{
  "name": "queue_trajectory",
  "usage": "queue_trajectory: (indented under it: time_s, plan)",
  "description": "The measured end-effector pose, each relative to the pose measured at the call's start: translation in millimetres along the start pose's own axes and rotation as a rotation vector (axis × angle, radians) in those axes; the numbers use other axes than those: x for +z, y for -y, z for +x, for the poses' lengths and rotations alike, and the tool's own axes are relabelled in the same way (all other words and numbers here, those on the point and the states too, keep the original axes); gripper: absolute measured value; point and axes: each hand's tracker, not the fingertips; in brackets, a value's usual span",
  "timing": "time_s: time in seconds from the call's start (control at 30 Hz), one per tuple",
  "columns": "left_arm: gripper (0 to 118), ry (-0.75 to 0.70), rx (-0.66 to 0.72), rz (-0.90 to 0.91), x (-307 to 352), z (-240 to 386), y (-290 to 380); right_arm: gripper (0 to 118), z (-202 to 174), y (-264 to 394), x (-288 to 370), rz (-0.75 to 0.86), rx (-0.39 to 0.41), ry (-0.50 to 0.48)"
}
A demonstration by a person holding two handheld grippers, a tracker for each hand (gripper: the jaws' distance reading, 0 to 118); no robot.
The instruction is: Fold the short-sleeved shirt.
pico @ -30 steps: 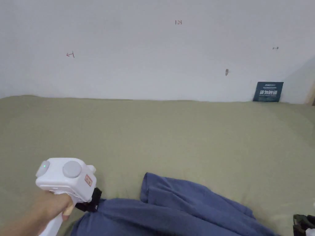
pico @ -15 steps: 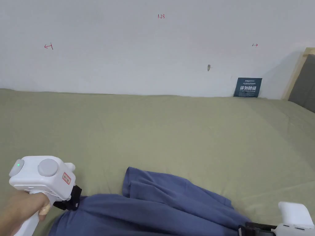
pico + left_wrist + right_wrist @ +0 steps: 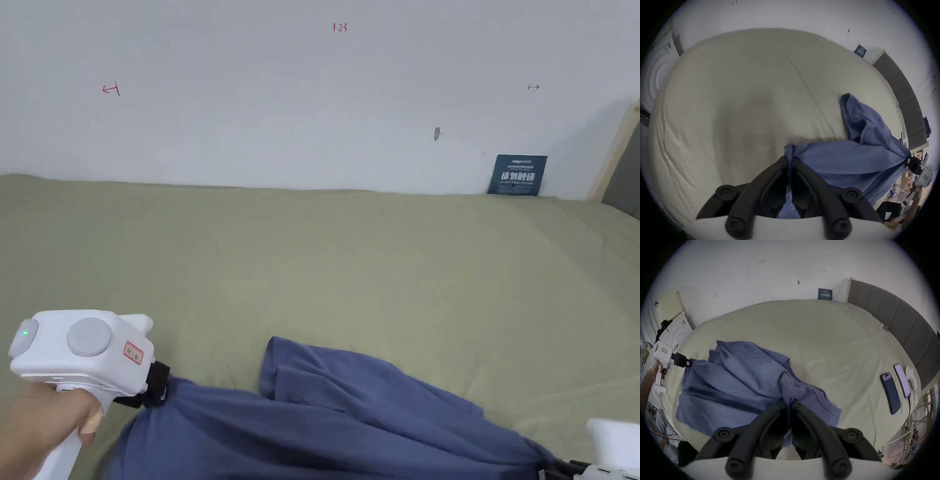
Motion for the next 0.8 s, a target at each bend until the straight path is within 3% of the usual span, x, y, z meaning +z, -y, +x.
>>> queue_trajectory:
  time_s: [0.13,0.43,0.7,0.8]
  plan:
    - [5,0.043,0.027,0.187,49,1,-6,6,-4,-20,8,0.042,-0.001,-0.025]
    - [5,0.061,0.075,0.367,137,-26,-47,6,-19,-97,15,0.145,0.025,-0.080]
    - [5,-0.028,0.059,0.531,191,-37,-84,6,-53,-189,20,0.277,0.170,-0.089]
    - [5,-0.034,0.066,0.563,205,-40,-97,6,-64,-222,21,0.323,0.190,-0.092]
